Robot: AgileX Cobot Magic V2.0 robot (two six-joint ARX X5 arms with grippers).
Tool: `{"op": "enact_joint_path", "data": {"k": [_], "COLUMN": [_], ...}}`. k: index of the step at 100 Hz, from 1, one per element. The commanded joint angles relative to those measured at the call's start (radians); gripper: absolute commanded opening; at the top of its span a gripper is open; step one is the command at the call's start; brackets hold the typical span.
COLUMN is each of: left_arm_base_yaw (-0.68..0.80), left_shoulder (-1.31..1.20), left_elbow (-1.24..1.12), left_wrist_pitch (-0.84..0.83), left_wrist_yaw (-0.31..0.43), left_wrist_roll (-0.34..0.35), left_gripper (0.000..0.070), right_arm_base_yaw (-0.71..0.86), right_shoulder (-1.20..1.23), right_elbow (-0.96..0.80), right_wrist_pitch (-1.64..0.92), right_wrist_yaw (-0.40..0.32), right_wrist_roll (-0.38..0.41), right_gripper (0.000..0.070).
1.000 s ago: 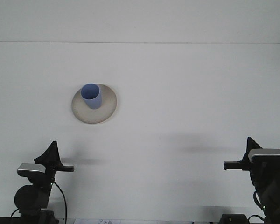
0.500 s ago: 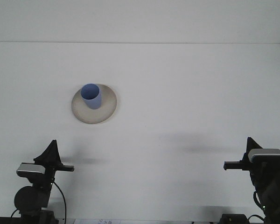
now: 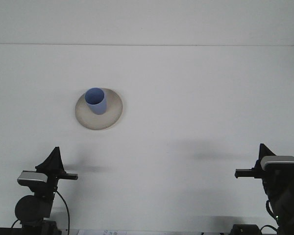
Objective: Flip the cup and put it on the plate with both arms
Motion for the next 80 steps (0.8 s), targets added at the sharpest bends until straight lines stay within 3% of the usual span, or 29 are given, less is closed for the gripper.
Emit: {"op": "enact_joint_path", "data": {"k": [1, 36, 58, 80], "left_arm_base_yaw": [0.001, 0.001, 0.001, 0.001], "left_shoulder": [-0.001, -0.001, -0.001, -0.001], "left_elbow": [-0.019, -0.019, -0.019, -0.019], "left_wrist_pitch": [0.014, 0.014, 0.014, 0.011], "left_wrist_yaw": [0.006, 0.006, 0.006, 0.006], "left_wrist_roll": [0.007, 0.007, 0.007, 0.008], "left_gripper": [0.0013, 0.0013, 0.0012, 0.0013], "right_arm_base_yaw": [0.002, 0.002, 0.002, 0.010], "right_shoulder": [-0.009, -0.288, -0.464, -0.461], "right_elbow": [-0.014, -0.455, -0.686, -0.833], "right_wrist_pitch": [0.021, 0.576, 0.669, 0.888], "right_wrist_yaw": [0.019, 0.021, 0.024, 0.013], "right_wrist_roll": [0.013, 0.013, 0.013, 0.014], "right_gripper": [0.0000, 0.0000, 0.0000, 0.0000]}}
